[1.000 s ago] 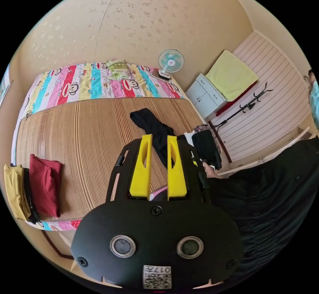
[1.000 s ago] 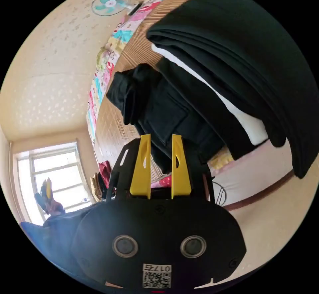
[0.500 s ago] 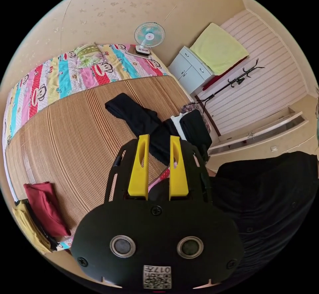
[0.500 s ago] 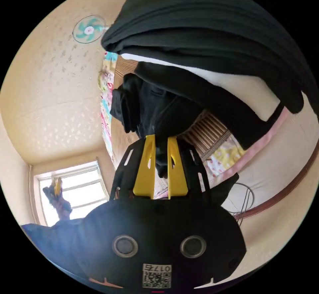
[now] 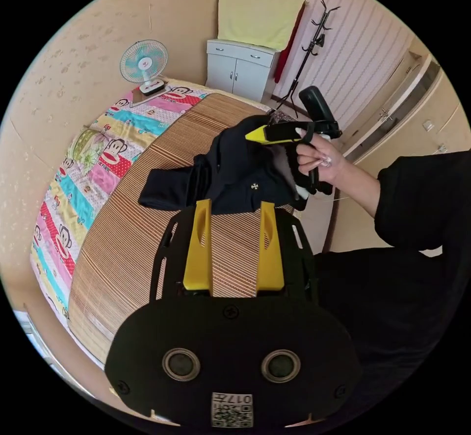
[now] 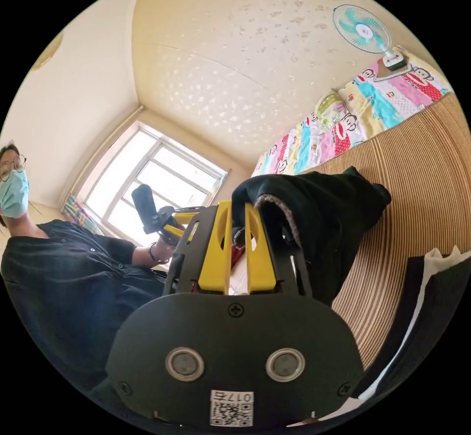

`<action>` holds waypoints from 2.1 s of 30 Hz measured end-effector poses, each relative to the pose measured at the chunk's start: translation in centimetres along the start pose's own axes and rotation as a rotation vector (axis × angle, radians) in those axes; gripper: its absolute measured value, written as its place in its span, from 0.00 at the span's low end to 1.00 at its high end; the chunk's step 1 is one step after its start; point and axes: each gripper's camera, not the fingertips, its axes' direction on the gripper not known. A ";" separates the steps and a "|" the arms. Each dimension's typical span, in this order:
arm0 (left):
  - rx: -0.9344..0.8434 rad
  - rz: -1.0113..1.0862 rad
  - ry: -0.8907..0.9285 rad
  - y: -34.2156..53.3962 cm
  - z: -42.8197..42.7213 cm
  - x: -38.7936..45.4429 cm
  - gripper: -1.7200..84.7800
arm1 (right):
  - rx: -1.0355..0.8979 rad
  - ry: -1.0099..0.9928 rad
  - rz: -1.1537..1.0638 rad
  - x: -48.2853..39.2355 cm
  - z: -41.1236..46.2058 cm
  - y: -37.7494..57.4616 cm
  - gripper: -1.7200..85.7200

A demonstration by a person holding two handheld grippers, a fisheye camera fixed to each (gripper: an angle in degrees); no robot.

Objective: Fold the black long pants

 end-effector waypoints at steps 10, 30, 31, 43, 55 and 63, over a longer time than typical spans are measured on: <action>0.212 -0.065 -0.126 -0.1 -4.2 0.9 0.07 | -0.116 -0.093 -0.175 -5.8 1.2 3.5 0.04; 0.656 -0.103 0.380 -3.0 -30.2 -2.5 0.02 | 0.107 0.698 0.048 -14.9 -7.3 27.7 0.27; 0.682 -0.094 0.381 -2.6 -32.1 -2.2 0.02 | 0.122 0.676 0.046 -14.6 -6.9 27.9 0.27; 1.025 -0.051 0.283 7.6 -55.9 -1.5 0.02 | 0.424 0.490 -0.439 -30.2 -4.7 19.7 0.07; 1.325 0.195 0.142 12.1 -82.9 -0.6 0.03 | 0.515 0.142 -0.770 -51.1 -7.2 9.7 0.07; 1.345 0.035 0.145 11.8 -87.8 -8.2 0.04 | 0.540 0.148 -0.780 -56.5 -4.0 4.9 0.07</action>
